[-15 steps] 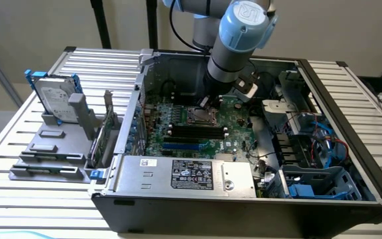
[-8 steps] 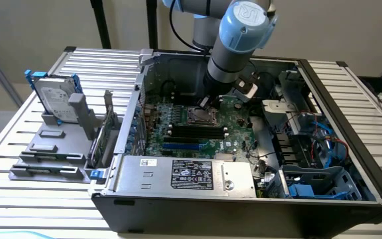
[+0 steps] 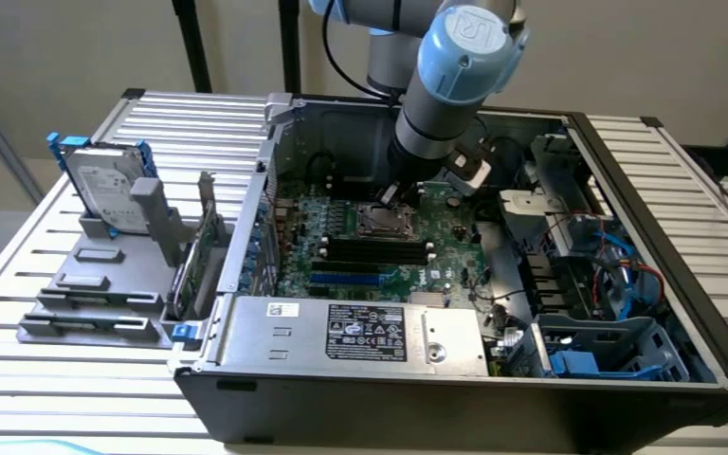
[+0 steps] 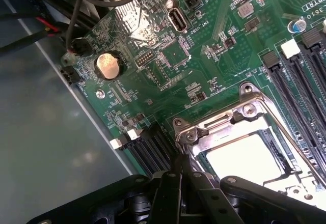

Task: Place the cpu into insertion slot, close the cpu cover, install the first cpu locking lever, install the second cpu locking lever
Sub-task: 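Install the first cpu locking lever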

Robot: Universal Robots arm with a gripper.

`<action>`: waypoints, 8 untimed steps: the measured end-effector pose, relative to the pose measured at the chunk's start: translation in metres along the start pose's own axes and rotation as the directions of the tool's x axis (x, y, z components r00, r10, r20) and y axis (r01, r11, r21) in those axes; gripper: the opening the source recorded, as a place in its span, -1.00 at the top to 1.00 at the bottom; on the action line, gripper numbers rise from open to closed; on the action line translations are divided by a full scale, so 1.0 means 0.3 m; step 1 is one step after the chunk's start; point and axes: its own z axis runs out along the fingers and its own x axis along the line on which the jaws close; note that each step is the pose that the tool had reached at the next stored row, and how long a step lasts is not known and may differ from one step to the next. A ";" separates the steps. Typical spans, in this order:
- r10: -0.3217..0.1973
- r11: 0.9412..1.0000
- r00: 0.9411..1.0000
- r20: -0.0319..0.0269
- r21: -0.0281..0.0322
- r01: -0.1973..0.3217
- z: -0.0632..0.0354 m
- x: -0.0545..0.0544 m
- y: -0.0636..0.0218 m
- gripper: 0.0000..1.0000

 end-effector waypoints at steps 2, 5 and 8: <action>0.000 1.000 1.000 -0.001 0.001 0.000 -0.004 0.001 -0.001 0.79; 0.000 1.000 1.000 -0.001 0.001 0.000 -0.018 -0.003 0.000 0.79; 0.000 1.000 1.000 -0.001 0.001 0.000 -0.031 -0.021 0.000 0.79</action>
